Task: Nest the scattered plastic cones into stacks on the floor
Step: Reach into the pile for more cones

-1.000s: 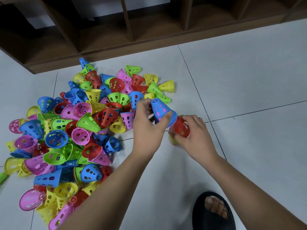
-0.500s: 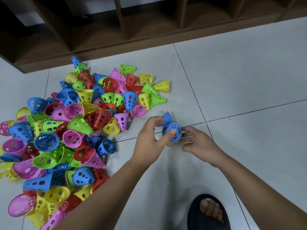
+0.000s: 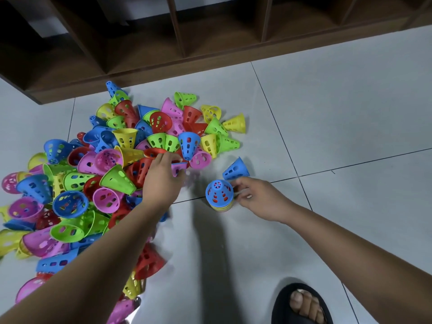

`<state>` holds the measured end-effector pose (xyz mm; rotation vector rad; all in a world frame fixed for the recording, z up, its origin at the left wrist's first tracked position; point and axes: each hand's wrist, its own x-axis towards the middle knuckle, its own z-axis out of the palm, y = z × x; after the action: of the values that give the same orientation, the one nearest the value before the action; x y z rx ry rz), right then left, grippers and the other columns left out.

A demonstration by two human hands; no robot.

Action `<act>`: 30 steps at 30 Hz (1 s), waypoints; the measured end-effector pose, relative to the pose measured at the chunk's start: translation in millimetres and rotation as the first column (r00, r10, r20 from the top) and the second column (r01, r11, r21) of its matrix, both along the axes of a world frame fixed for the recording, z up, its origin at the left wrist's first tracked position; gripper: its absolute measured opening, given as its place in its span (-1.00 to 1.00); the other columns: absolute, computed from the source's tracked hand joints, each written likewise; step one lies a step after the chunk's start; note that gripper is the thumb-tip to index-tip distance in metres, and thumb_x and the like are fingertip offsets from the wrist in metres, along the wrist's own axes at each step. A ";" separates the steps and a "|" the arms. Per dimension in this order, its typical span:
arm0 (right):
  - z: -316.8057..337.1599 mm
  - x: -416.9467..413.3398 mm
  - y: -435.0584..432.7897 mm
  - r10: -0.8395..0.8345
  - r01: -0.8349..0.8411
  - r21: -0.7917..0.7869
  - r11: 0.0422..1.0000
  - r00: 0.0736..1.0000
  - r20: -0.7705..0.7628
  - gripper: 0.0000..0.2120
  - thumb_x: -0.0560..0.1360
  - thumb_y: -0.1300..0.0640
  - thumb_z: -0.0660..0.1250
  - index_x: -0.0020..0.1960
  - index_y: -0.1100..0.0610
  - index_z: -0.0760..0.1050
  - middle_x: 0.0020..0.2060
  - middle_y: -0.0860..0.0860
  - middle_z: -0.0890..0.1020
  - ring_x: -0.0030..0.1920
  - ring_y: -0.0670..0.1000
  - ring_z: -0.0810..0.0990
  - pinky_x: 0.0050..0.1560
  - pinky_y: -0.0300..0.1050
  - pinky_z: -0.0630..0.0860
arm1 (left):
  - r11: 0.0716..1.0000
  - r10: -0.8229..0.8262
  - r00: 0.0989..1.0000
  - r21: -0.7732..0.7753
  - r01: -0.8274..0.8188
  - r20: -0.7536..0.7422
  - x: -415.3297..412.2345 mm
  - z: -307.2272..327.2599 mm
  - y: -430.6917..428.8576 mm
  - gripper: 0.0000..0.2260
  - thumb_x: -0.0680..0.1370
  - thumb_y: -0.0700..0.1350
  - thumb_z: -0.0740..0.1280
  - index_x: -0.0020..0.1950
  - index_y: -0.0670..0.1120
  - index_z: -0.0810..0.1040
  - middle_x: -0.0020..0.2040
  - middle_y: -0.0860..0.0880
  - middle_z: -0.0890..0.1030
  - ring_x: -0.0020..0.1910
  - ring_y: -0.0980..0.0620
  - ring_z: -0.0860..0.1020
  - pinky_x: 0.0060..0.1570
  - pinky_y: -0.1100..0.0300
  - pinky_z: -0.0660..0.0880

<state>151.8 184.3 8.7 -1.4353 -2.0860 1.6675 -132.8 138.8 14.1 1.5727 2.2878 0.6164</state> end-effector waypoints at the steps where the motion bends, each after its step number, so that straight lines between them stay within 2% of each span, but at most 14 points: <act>1: -1.1 -2.4 4.9 -0.007 0.006 0.069 0.998 1.000 0.022 -0.62 0.56 0.31 0.33 0.31 0.02 0.61 0.15 -0.07 0.71 0.05 -0.16 0.69 0.06 -0.43 0.50 | 1.000 -0.007 1.000 -0.014 0.006 -0.029 -3.7 -1.7 2.1 -0.71 0.59 -0.13 0.46 0.31 -0.10 0.59 0.23 -0.07 0.62 0.20 -0.16 0.53 0.07 0.01 0.46; 3: -4.8 -6.0 16.4 -0.035 0.016 0.287 0.958 0.997 0.064 -0.63 0.53 0.33 0.33 0.28 0.08 0.62 0.15 -0.02 0.69 0.07 -0.06 0.65 0.07 -0.38 0.48 | 0.999 -0.031 0.996 -0.047 0.028 -0.081 -9.2 -5.0 5.2 -0.68 0.58 -0.12 0.46 0.33 -0.10 0.57 0.22 -0.10 0.63 0.17 -0.20 0.56 0.06 -0.05 0.52; 5: -10.2 -8.9 27.8 -0.012 -0.066 0.519 0.852 0.989 0.146 -0.60 0.49 0.31 0.37 0.30 0.09 0.60 0.19 0.01 0.63 0.17 0.04 0.58 0.18 -0.12 0.51 | 0.995 -0.056 0.990 -0.089 0.045 -0.128 -12.9 -9.0 7.4 -0.67 0.57 -0.12 0.45 0.32 -0.09 0.56 0.16 -0.11 0.65 0.11 -0.22 0.58 0.01 -0.07 0.54; 7: -16.9 -11.4 35.7 0.050 -0.211 0.624 0.753 0.963 0.265 -0.51 0.43 0.28 0.40 0.35 0.07 0.57 0.26 0.03 0.59 0.25 0.12 0.53 0.26 0.04 0.49 | 0.992 -0.077 0.983 -0.116 0.058 -0.168 -13.7 -11.2 8.7 -0.67 0.56 -0.12 0.45 0.32 -0.09 0.56 0.13 -0.12 0.67 0.08 -0.23 0.59 -0.03 -0.06 0.52; 10: -27.9 -14.5 38.6 0.126 -0.377 0.632 0.678 0.906 0.405 -0.38 0.35 0.27 0.44 0.40 0.07 0.54 0.37 0.05 0.55 0.40 0.15 0.49 0.31 0.07 0.44 | 0.987 -0.088 0.979 -0.151 0.060 -0.183 -13.6 -13.7 9.4 -0.66 0.54 -0.12 0.47 0.30 -0.03 0.55 0.11 -0.06 0.69 0.11 -0.20 0.60 0.08 -0.09 0.53; 12: -34.5 -15.4 37.1 0.141 -0.459 0.632 0.624 0.862 0.486 -0.36 0.30 0.26 0.47 0.38 0.08 0.55 0.38 0.08 0.55 0.42 0.18 0.48 0.29 0.08 0.46 | 0.977 -0.096 0.982 -0.202 0.062 -0.163 -13.6 -17.3 8.2 -0.64 0.52 -0.13 0.46 0.29 0.04 0.52 0.06 0.00 0.70 0.11 -0.15 0.62 0.10 -0.12 0.56; 17: -38.1 -18.7 37.2 0.038 -0.554 0.624 0.551 0.764 0.645 -0.26 0.24 0.31 0.49 0.41 0.10 0.49 0.32 0.15 0.50 0.23 0.26 0.51 0.12 0.12 0.50 | 0.964 -0.147 0.983 -0.239 0.118 -0.109 -2.2 -21.0 -1.4 -0.72 0.55 -0.17 0.42 0.21 0.10 0.55 -0.12 0.15 0.68 0.02 -0.01 0.60 0.04 -0.04 0.46; 21: -36.1 -15.8 40.4 -0.064 -0.595 0.613 0.519 0.688 0.722 -0.26 0.28 0.30 0.48 0.47 0.18 0.45 0.18 0.17 0.50 0.08 0.24 0.48 0.05 0.10 0.45 | 0.980 -0.097 0.995 -0.169 0.102 0.034 2.4 -13.9 -6.3 -0.76 0.57 -0.18 0.44 0.19 0.06 0.59 -0.10 0.12 0.69 -0.09 0.00 0.66 -0.07 -0.01 0.62; 23: -35.4 -12.8 43.6 -0.113 -0.591 0.616 0.521 0.667 0.736 -0.34 0.30 0.31 0.46 0.41 0.22 0.48 0.10 0.18 0.49 0.02 0.23 0.48 0.02 0.10 0.43 | 0.992 -0.031 0.992 -0.121 0.046 0.122 3.6 -3.8 -7.4 -0.78 0.58 -0.16 0.47 0.20 0.03 0.62 -0.12 0.14 0.68 -0.14 0.06 0.67 -0.12 0.08 0.61; 26: -37.8 -5.8 46.1 -0.162 -0.568 0.619 0.542 0.652 0.741 -0.51 0.22 0.35 0.46 0.15 0.23 0.55 0.02 0.19 0.47 -0.05 0.24 0.47 -0.06 0.09 0.39 | 0.998 0.062 0.974 -0.038 -0.055 0.217 5.8 11.4 -9.0 -0.81 0.58 -0.10 0.53 0.17 0.04 0.64 -0.10 0.15 0.68 -0.18 0.23 0.64 -0.16 0.26 0.56; 28: -42.4 0.7 45.5 -0.178 -0.542 0.627 0.559 0.660 0.730 -0.57 0.16 0.39 0.48 0.01 0.23 0.54 -0.01 0.20 0.46 -0.09 0.24 0.47 -0.10 0.09 0.40 | 0.994 0.109 0.950 -0.005 -0.112 0.293 9.5 21.8 -10.0 -0.80 0.57 -0.09 0.55 0.17 0.05 0.65 -0.07 0.13 0.71 -0.12 0.28 0.64 -0.17 0.39 0.54; 30: -47.3 7.3 44.1 -0.179 -0.515 0.641 0.570 0.683 0.708 -0.59 0.15 0.37 0.52 -0.04 0.22 0.53 -0.03 0.19 0.45 -0.12 0.23 0.45 -0.13 0.09 0.41 | 0.990 0.125 0.920 0.020 -0.142 0.372 14.8 31.3 -11.5 -0.79 0.57 -0.09 0.56 0.18 0.03 0.66 -0.06 0.12 0.72 -0.06 0.30 0.65 -0.12 0.40 0.57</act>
<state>159.1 228.4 -38.6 -1.6102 -2.8417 -0.1565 -118.0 127.3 45.5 1.1998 2.1144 0.9216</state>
